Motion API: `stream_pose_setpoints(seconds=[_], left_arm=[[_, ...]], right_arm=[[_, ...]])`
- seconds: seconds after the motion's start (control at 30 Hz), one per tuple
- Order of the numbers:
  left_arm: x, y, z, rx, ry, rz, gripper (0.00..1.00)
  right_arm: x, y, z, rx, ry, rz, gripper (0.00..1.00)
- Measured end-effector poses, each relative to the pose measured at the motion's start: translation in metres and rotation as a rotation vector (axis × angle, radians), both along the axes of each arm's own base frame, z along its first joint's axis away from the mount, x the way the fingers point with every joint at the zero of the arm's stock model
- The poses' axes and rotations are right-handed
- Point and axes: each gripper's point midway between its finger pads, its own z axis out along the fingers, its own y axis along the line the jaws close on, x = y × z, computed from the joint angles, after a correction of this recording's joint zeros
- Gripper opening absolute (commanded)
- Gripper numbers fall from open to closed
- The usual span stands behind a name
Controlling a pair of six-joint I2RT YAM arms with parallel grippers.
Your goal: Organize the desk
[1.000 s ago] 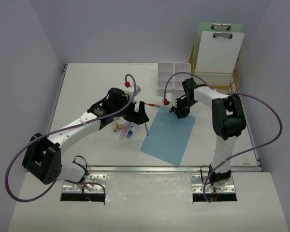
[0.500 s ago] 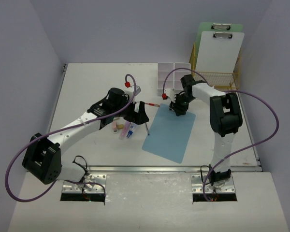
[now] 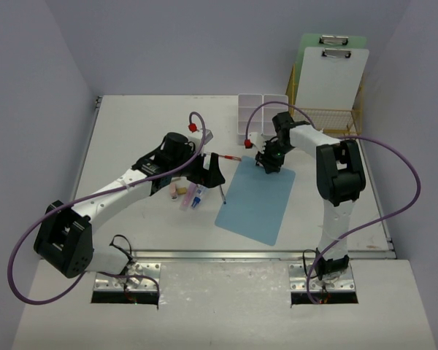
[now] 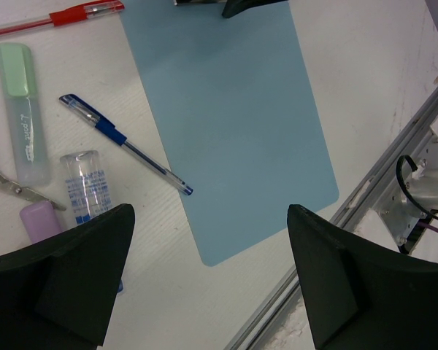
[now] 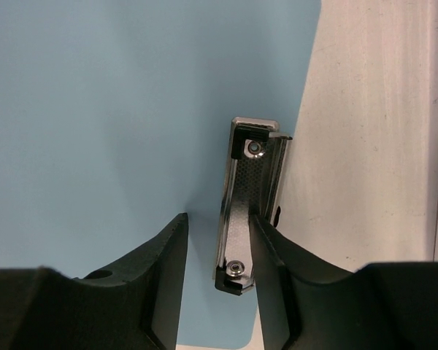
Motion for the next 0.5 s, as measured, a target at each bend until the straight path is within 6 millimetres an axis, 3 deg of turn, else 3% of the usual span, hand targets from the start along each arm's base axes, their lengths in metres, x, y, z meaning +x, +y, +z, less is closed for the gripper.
stream_pose_setpoints(seconds=[0.37, 0.5], left_arm=[[0.0, 0.0, -0.0004, 0.001, 0.001, 0.0, 0.84], [0.0, 0.0, -0.0005, 0.001, 0.001, 0.0, 0.83]], right_arm=[[0.0046, 0.0004, -0.0004, -0.013, -0.031, -0.009, 0.04], [0.0005, -0.0006, 0.0033, -0.025, -0.04, 0.004, 0.0]])
